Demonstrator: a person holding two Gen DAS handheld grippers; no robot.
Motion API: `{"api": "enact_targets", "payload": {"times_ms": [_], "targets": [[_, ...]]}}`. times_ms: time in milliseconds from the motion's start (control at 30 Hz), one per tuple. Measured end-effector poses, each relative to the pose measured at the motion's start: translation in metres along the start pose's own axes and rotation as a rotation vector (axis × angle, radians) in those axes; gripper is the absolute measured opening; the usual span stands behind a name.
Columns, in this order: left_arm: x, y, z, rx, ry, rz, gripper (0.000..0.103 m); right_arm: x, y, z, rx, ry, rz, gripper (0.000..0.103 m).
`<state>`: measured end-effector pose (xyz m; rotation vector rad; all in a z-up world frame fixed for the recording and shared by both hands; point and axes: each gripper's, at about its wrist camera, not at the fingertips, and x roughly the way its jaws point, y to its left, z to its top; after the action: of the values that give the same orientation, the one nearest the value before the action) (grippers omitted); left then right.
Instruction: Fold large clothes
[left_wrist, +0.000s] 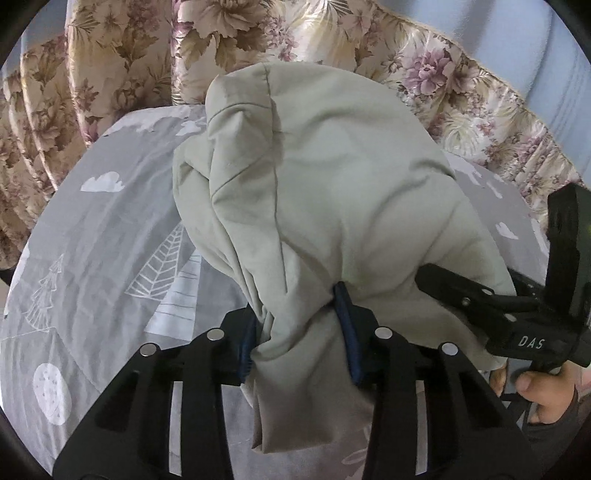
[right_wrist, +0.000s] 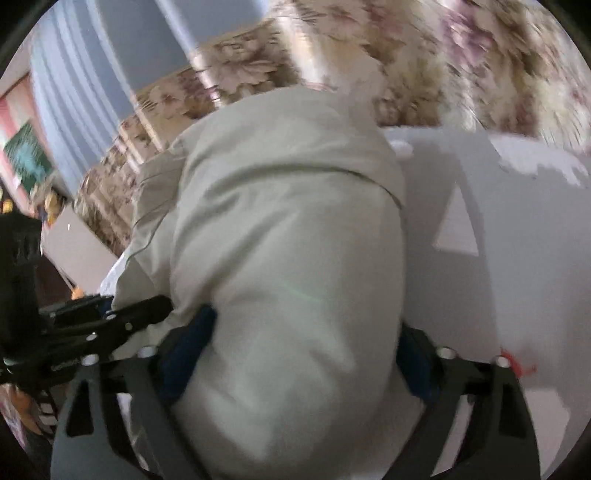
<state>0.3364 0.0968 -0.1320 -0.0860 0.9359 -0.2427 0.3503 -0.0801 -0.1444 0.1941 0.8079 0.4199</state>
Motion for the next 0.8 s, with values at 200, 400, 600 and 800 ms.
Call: {"api": "enact_targets", "payload": {"times_ms": [200,400,600,800], "targets": [[-0.003,-0.004,-0.001,-0.018,-0.025,0.028,0.031,-0.004,0.004,-0.001,-0.025,-0.02,0.029,0.07],[-0.016,-0.015,0.01,-0.046,-0.071,0.054,0.018,-0.017,0.01,0.012,-0.051,-0.071,0.073,0.049],[-0.058,-0.041,0.03,-0.011,-0.19,0.079,0.015,-0.06,0.019,0.026,-0.126,-0.182,0.072,0.044],[-0.098,-0.095,0.03,0.073,-0.28,0.035,0.016,-0.139,0.007,0.022,-0.159,-0.303,0.008,0.044]]}}
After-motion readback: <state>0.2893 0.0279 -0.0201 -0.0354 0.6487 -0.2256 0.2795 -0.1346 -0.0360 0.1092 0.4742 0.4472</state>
